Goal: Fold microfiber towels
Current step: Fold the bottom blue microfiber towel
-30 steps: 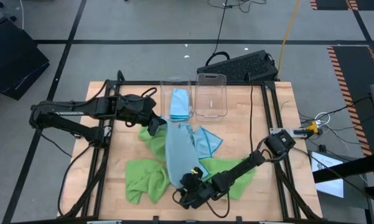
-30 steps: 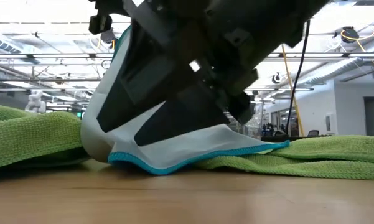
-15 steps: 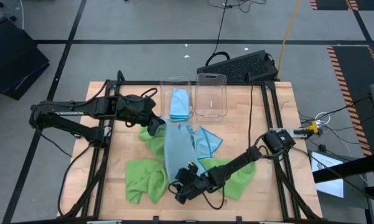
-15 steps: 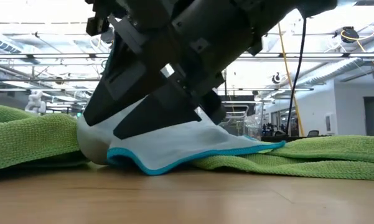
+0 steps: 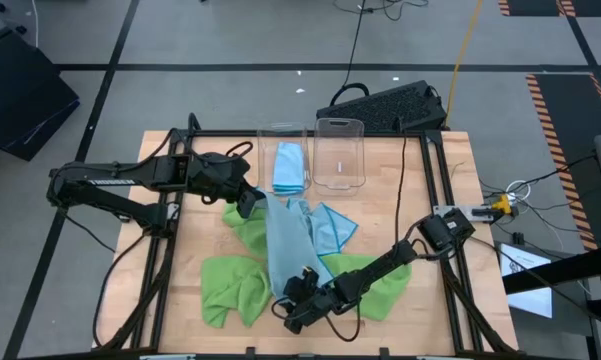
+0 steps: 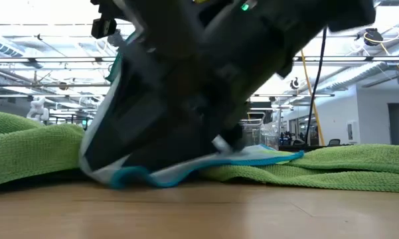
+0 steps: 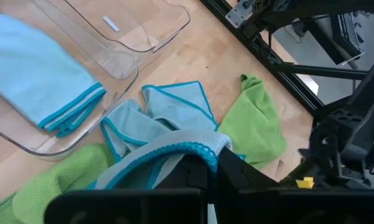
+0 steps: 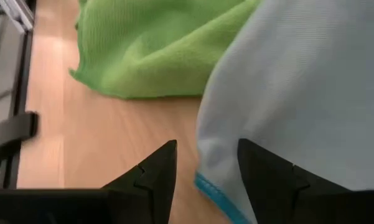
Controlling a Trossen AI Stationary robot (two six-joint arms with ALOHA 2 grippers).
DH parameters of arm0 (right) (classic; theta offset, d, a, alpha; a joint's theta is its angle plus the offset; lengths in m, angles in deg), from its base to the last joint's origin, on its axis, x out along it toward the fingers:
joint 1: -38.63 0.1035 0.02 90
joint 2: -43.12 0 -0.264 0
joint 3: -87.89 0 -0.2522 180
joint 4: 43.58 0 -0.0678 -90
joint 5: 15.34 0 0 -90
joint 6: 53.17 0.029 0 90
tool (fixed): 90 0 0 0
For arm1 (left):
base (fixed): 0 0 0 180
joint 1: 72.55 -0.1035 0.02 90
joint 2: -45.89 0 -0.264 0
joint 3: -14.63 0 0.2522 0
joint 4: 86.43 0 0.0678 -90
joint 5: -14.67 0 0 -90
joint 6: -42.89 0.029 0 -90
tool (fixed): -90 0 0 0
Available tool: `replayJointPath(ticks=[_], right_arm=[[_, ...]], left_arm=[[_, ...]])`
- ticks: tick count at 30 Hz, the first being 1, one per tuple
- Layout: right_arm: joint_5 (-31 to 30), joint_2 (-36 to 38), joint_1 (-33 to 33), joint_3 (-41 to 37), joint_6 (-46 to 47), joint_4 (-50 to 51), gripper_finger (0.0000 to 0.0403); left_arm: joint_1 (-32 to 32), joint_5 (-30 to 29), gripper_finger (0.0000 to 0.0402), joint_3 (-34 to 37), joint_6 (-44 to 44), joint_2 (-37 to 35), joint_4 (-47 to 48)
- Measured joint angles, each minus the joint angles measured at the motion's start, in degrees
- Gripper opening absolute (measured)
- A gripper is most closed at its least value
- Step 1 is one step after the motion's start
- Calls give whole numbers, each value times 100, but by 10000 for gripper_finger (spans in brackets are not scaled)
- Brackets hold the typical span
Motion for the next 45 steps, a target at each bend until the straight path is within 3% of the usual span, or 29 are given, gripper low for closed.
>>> replayJointPath(ticks=[4, 10, 17, 25, 36, 45], right_arm=[[-133, -95, -6, 16, 374, 1, 131], [-53, -91, -90, 18, 663, 239, 13], [206, 459, -89, -10, 866, 1088, 3], [156, 2039, -147, 0, 228, 3128, 1], [102, 4434, -622, -3, -438, 6246, 1], [-341, 5775, -1264, -3, -828, 7062, 0]], left_arm=[[0, 0, 2, 0, -2, 0, 3], [0, 1, 2, 0, 6, 0, 19], [0, 306, 2, 0, 20, -206, 2], [8, 355, 2, -2, -279, -731, -294], [166, 304, 3, -6, -339, -628, -698], [225, 205, 2, -7, -606, -548, -1780]])
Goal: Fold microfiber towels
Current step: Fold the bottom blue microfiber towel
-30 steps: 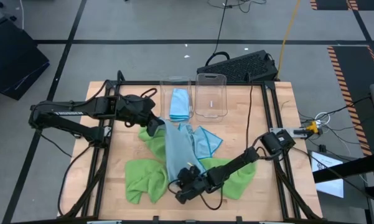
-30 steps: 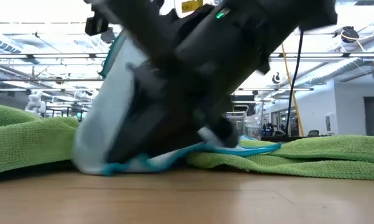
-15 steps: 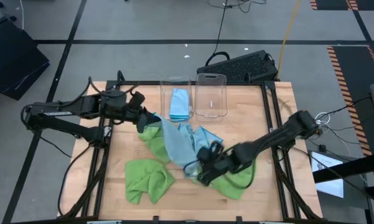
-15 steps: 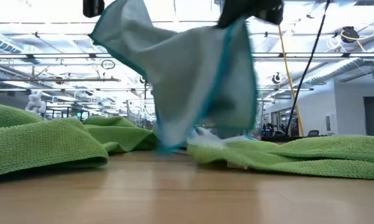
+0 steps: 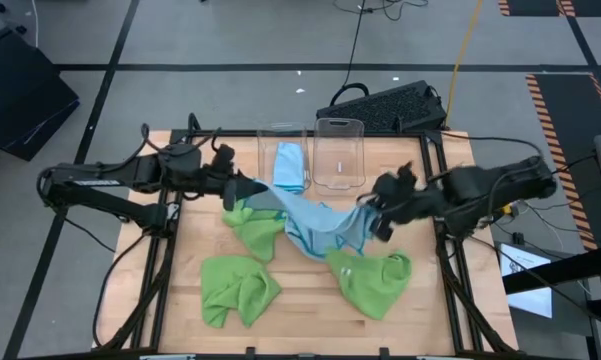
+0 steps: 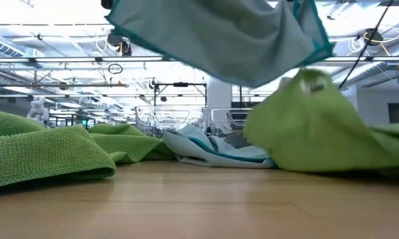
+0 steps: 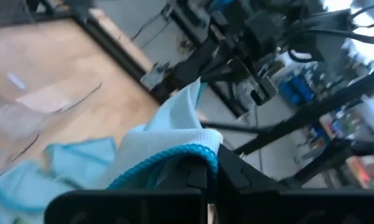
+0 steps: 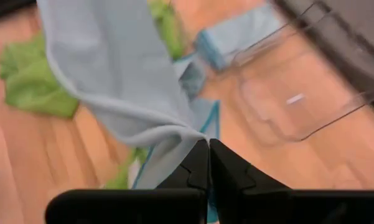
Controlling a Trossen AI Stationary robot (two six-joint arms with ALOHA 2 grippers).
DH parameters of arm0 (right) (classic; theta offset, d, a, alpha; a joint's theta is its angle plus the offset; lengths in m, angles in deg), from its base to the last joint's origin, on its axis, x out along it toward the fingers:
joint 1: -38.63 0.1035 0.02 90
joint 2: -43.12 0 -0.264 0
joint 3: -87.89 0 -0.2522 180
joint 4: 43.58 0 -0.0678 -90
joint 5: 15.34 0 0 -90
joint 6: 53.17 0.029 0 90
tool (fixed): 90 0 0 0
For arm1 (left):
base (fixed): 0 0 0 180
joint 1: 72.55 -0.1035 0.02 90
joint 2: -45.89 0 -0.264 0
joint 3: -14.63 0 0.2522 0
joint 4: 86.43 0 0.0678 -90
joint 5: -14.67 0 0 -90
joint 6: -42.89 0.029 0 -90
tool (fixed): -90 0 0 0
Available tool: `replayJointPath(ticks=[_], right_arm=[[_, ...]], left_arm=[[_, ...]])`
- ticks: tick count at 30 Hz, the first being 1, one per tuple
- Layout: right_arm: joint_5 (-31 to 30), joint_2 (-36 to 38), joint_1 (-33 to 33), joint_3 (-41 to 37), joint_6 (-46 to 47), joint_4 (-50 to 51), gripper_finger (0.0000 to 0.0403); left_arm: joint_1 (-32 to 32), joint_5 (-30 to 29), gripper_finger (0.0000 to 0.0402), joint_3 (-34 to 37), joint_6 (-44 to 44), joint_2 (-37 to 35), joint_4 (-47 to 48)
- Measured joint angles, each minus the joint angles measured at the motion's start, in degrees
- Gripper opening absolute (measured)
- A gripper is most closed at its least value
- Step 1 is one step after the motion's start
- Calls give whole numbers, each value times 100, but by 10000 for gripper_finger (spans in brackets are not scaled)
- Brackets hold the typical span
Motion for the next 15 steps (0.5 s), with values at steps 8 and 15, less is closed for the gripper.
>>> replayJointPath(ticks=[8, 15], right_arm=[[11, 923, -447, 0, -653, 20, 0], [348, 1343, -783, 2, -633, 81, 0]], left_arm=[[-4, -671, 2, 0, -188, -1, -732], [30, -834, 3, 11, -482, 116, -689]])
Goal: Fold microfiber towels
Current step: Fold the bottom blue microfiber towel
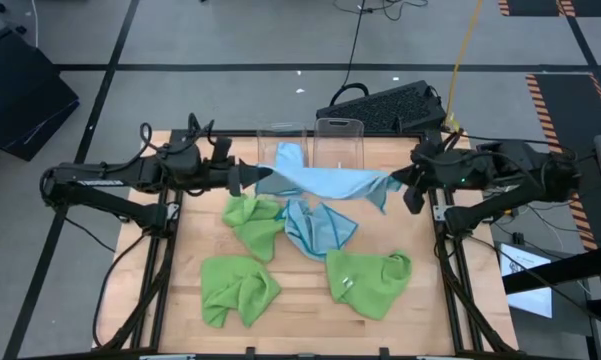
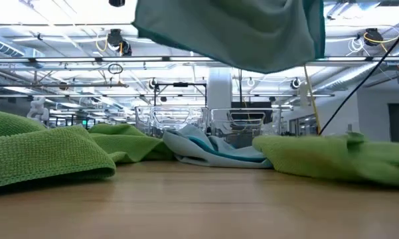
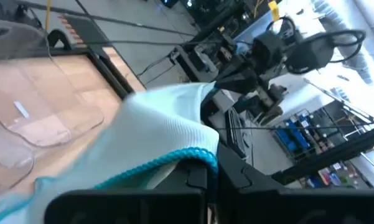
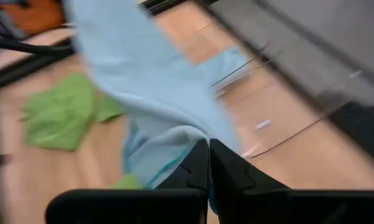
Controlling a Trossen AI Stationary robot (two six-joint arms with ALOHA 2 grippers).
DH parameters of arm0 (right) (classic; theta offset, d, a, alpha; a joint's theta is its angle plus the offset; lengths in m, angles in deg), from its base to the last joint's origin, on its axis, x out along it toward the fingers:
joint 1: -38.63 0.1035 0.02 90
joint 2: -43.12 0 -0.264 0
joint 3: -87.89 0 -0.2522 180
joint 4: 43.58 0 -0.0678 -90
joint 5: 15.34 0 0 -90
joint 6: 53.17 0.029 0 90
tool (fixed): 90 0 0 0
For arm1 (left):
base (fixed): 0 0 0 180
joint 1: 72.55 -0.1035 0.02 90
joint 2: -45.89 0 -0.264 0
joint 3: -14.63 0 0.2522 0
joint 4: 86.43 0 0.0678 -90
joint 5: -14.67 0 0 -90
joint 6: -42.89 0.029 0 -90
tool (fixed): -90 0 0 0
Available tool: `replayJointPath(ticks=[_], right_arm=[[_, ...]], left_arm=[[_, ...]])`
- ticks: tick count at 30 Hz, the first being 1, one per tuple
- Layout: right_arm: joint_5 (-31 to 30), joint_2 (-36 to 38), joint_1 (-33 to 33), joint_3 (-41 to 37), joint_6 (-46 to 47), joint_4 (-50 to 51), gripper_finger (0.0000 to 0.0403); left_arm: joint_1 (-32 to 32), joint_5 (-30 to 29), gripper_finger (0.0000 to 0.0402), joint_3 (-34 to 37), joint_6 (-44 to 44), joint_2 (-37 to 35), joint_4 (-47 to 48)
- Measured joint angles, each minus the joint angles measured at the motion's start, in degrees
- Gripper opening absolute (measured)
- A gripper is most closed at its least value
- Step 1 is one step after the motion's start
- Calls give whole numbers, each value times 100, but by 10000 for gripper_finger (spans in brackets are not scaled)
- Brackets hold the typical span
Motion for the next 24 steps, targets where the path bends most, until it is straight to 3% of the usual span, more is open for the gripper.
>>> replayJointPath(ticks=[5, 15, 20, 24], right_arm=[[551, 62, 71, 0, 158, 130, 0], [563, 107, -219, -19, -81, 1235, 0], [672, 133, -252, -551, 283, 878, 0], [1063, 157, -112, -1272, 658, 103, 0]], left_arm=[[152, -63, 4, -7, 36, 121, 193], [94, -121, 5, -2, -101, 496, 975], [143, -117, 6, -10, -113, 615, 1123], [204, -91, 4, -2, -229, 640, 1905]])
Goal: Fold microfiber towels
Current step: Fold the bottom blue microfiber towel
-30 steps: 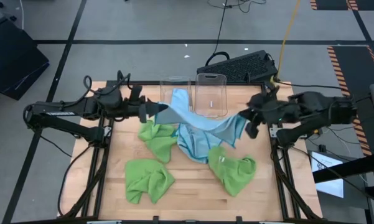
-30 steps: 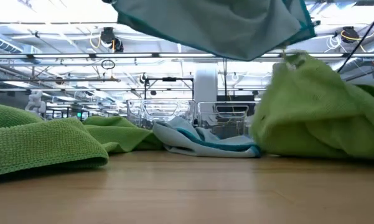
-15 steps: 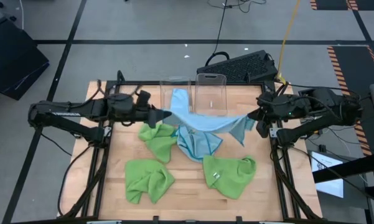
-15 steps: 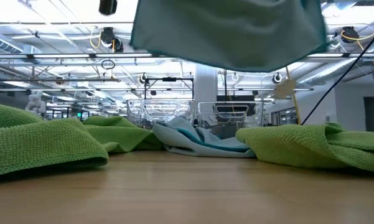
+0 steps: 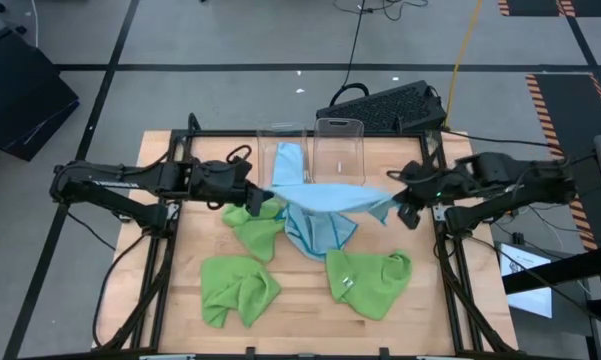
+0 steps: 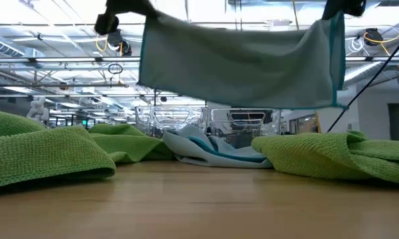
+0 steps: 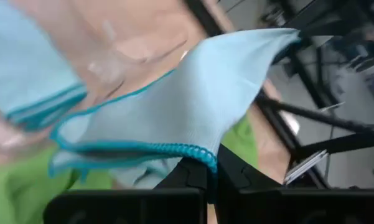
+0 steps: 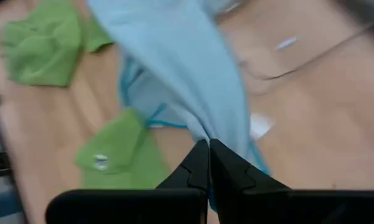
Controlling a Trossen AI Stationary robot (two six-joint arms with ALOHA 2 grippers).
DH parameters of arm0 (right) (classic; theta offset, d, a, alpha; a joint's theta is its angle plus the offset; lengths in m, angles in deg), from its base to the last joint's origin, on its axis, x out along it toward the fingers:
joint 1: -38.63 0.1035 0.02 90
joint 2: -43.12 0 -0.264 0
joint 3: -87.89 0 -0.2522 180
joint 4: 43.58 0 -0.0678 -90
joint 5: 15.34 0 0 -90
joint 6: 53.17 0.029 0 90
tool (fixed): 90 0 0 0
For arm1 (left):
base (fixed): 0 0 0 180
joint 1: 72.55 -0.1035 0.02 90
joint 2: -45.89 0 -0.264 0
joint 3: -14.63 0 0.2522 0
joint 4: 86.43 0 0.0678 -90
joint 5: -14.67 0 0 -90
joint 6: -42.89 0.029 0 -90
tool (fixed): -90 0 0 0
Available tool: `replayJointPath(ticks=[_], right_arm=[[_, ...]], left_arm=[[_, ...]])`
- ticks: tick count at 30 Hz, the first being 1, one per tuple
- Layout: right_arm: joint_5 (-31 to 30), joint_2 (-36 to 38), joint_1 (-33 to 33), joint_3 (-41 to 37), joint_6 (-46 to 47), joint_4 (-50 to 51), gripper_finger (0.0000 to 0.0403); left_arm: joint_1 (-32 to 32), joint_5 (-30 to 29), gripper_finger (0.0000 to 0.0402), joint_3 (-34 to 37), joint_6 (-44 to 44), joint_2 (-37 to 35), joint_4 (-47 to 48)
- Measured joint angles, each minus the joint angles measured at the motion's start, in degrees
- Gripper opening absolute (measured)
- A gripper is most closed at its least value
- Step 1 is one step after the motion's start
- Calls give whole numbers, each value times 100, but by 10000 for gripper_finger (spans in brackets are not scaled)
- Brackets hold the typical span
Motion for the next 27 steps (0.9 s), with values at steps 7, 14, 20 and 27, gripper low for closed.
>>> replayJointPath(ticks=[7, 14, 20, 27], right_arm=[[258, 145, 110, -997, 515, -1175, 0], [566, 474, 99, -1737, 836, -1486, 0], [229, 819, -135, -1840, 874, -1476, 0], [275, 687, 149, -1838, 1182, -1955, 0]], left_arm=[[178, 20, 7, 0, -369, -6, 802], [363, 14, 7, 0, -429, 94, 1332], [220, -31, 4, -6, -382, 63, 1138], [514, -106, 3, -8, -410, 158, 581]])
